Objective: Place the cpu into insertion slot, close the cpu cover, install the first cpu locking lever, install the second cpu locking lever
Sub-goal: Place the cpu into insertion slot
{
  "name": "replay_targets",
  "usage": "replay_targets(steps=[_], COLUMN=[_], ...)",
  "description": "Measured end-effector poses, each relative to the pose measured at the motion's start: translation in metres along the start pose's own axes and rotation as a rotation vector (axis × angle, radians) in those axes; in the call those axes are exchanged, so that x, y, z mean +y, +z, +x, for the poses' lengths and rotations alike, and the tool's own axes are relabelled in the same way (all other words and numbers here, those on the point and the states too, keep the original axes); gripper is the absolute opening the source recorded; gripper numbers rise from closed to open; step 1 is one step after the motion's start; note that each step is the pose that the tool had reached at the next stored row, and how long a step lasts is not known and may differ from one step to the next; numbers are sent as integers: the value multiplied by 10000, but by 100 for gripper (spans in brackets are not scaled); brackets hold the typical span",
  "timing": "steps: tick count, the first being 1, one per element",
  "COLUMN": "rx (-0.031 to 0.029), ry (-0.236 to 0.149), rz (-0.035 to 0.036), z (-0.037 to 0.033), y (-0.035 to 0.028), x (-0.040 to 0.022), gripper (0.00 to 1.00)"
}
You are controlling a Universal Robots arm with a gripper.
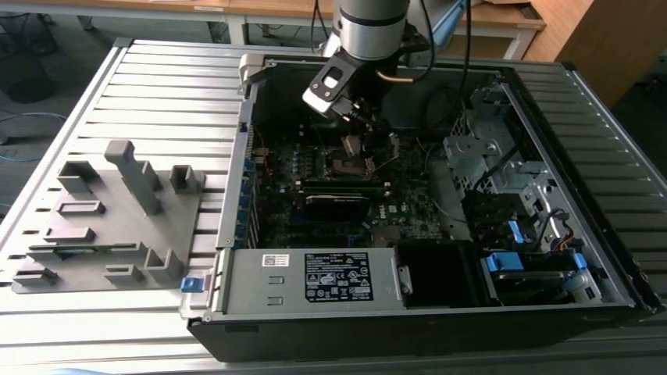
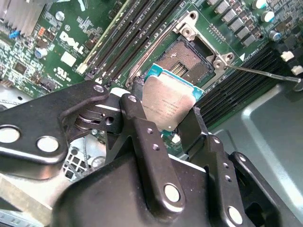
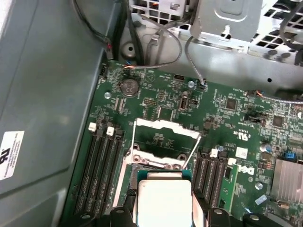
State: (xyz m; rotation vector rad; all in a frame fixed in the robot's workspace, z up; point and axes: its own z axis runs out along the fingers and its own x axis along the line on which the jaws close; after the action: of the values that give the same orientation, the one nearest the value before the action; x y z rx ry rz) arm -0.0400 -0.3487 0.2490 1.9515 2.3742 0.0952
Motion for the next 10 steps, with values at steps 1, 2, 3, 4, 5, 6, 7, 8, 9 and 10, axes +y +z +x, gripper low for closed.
replay_targets(steps=[1, 2, 3, 4, 5, 6, 7, 8, 9, 10], rx=[-14, -30, -46, -61, -76, -94, -109, -124, -140, -156], ry=[162, 329, 497, 665, 835, 1022, 1193, 1366, 1538, 1712], rz=[2, 5, 8, 9, 12, 14, 16, 18, 20, 23], z=[0, 0, 0, 0, -1, -1, 0, 0, 0, 0], y=[1, 1, 1, 2, 3, 4, 5, 6, 8, 8], x=[0, 0, -1, -1, -1, -1, -1, -1, -1, -1], gripper=[54, 54, 54, 54, 54, 54, 54, 54, 54, 54])
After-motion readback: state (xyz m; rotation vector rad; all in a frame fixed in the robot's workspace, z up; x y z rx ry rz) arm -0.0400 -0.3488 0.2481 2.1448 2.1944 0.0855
